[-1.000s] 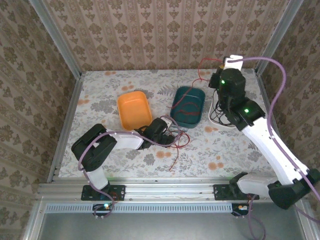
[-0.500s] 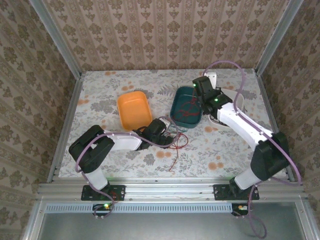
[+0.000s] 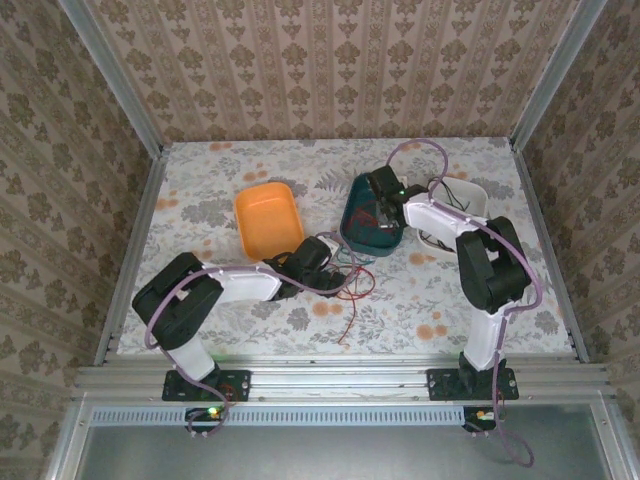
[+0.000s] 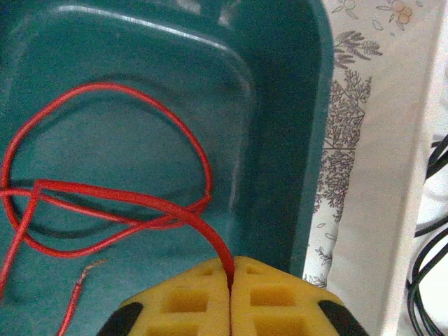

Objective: Untangle the cables

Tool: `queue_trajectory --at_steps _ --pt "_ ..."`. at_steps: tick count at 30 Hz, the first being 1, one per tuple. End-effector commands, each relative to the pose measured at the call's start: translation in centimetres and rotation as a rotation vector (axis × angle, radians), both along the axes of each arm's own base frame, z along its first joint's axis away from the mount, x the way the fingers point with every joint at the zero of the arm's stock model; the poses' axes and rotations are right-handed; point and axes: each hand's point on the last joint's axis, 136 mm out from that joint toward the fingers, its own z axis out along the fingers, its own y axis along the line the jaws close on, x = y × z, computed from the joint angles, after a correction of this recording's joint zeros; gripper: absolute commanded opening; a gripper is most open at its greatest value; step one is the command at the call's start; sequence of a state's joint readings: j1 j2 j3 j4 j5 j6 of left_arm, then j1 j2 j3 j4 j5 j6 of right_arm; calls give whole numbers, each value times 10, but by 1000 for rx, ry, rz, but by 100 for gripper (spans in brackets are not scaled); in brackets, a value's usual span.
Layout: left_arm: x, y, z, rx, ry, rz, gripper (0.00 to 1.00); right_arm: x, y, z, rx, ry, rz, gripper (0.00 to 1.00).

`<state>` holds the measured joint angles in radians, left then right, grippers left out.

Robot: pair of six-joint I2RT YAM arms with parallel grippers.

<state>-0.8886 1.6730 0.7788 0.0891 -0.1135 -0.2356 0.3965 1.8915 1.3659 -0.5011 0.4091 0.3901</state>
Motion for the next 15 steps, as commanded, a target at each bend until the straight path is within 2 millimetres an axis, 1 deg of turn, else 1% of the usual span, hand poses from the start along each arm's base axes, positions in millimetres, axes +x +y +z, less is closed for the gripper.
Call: queue_trajectory --at_steps 1,4,6,9,12,15 --pt "1 7 10 7 -15 11 89 11 5 31 70 -83 -29 26" --pt "2 6 15 -5 -26 12 89 10 6 52 105 -150 -24 38" --pt "3 4 19 -12 -32 15 89 7 6 68 131 -197 -18 42" --pt "5 4 21 -19 -37 19 89 -1 5 86 160 -244 -5 46" --pt "5 4 22 -25 -39 24 89 -12 9 94 196 -263 35 47" --pt "6 3 23 -32 -42 24 89 -26 14 94 227 -253 80 47"
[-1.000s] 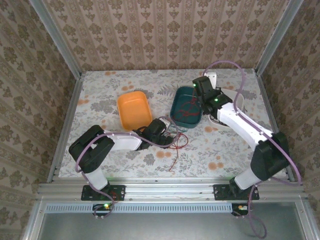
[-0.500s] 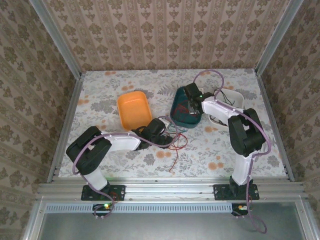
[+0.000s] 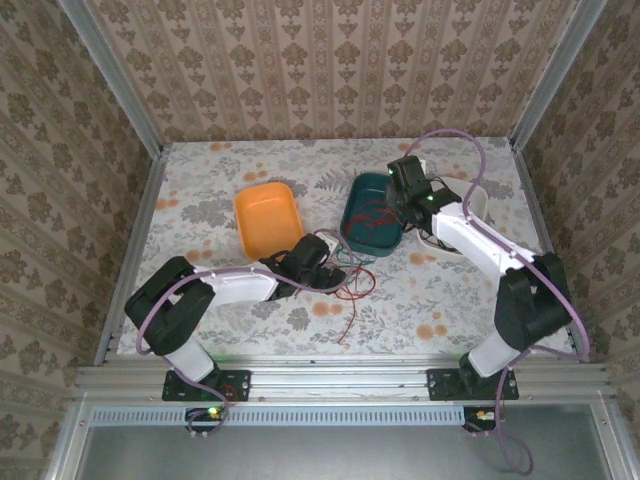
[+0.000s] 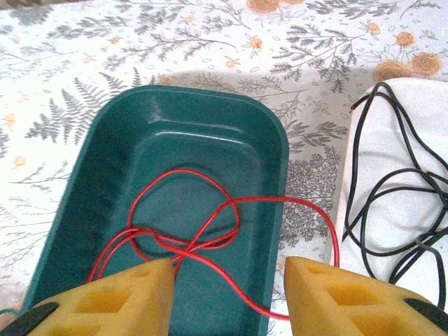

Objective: Untangle the cables

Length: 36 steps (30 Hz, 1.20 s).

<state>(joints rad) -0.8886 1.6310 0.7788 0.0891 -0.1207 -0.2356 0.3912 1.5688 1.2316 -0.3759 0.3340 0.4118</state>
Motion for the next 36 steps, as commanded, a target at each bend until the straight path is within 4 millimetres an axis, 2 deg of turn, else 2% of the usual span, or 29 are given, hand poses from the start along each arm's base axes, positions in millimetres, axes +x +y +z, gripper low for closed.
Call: queue_trajectory --at_steps 1,6,8,13,18,22,30,33,36 --pt "4 4 8 -6 -13 21 89 -15 11 -6 34 20 74 47" --pt "6 2 8 -14 -11 19 88 -22 7 -24 1 123 72 46" --pt "7 1 8 -15 -9 18 88 -19 14 -34 4 168 107 45" --pt "7 1 9 -14 -9 20 88 -7 28 -68 -17 303 171 43" --pt "6 3 9 -14 -6 31 88 12 19 -88 -78 356 148 42" --pt "5 6 7 -7 -2 35 88 16 14 -91 -115 367 148 41" --pt "5 6 6 -9 6 33 88 9 10 -105 -141 400 155 39" --pt "6 6 5 -9 7 35 88 10 9 -101 -151 388 155 38" --pt "5 5 4 -11 11 35 88 12 10 -88 -144 350 161 38"
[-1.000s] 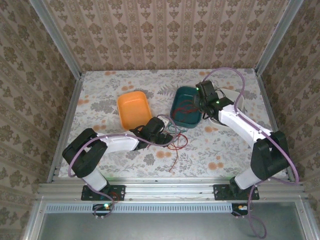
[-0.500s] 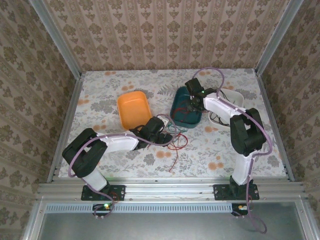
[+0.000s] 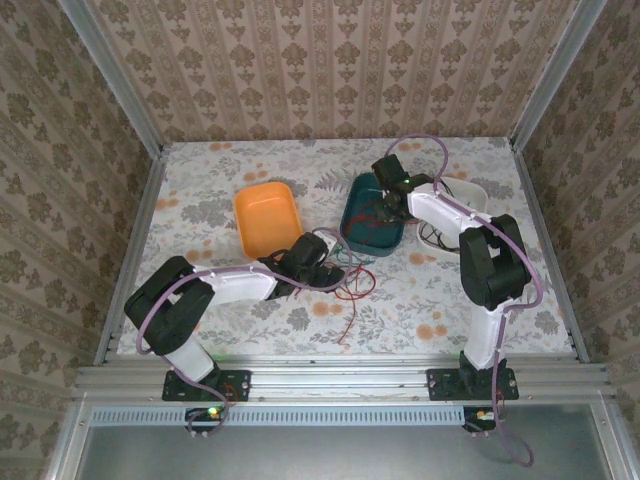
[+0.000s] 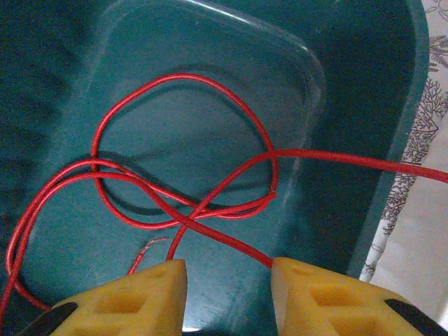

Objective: Untangle the cables

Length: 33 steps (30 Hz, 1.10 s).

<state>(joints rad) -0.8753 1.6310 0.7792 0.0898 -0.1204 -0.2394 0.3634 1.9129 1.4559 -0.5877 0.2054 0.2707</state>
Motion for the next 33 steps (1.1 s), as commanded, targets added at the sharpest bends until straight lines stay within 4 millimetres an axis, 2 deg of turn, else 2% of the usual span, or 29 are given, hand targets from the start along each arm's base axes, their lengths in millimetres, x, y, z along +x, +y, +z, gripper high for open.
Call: queue_trajectory --at_steps 1,4,7,21,33 --pt "1 2 3 -9 12 18 88 -5 -7 13 -32 -21 7 38" --pt "1 1 2 -10 14 18 88 -5 -13 25 -46 -52 -11 38" --pt "1 1 1 -9 17 17 88 -7 -18 29 -55 -53 -21 38" --pt "2 3 4 1 12 14 88 1 -15 -6 -101 49 -1 35" --pt "0 7 1 -3 17 27 88 8 -19 -14 -160 50 19 34"
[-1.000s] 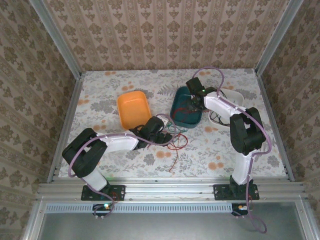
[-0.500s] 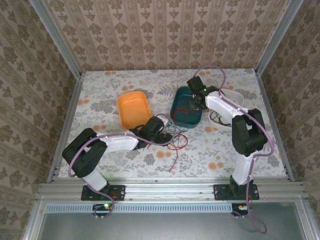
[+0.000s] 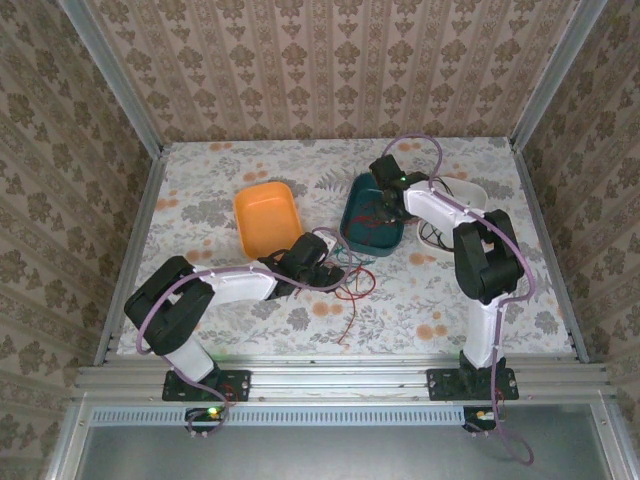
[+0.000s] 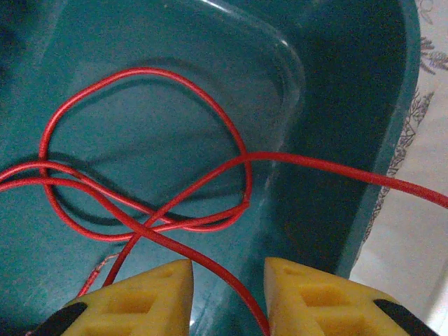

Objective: Untangle the cables

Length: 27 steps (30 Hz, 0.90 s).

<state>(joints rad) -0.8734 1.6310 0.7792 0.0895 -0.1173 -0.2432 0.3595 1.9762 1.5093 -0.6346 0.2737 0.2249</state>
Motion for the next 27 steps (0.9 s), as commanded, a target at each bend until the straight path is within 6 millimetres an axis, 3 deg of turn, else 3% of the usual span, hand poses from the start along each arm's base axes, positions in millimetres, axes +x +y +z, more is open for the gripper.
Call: queue_trajectory --at_steps 1,10,16,20,27 --pt "0 7 1 2 13 25 88 3 -8 -3 -67 17 12 34" --pt "1 6 0 -1 15 26 88 4 -4 -15 -88 41 37 31" --pt "1 6 0 4 15 27 88 10 6 -11 -75 16 50 13" --pt "2 7 1 1 14 31 88 14 15 5 -52 -28 55 1" --pt "3 5 2 -5 13 29 88 19 47 44 127 -100 74 0"
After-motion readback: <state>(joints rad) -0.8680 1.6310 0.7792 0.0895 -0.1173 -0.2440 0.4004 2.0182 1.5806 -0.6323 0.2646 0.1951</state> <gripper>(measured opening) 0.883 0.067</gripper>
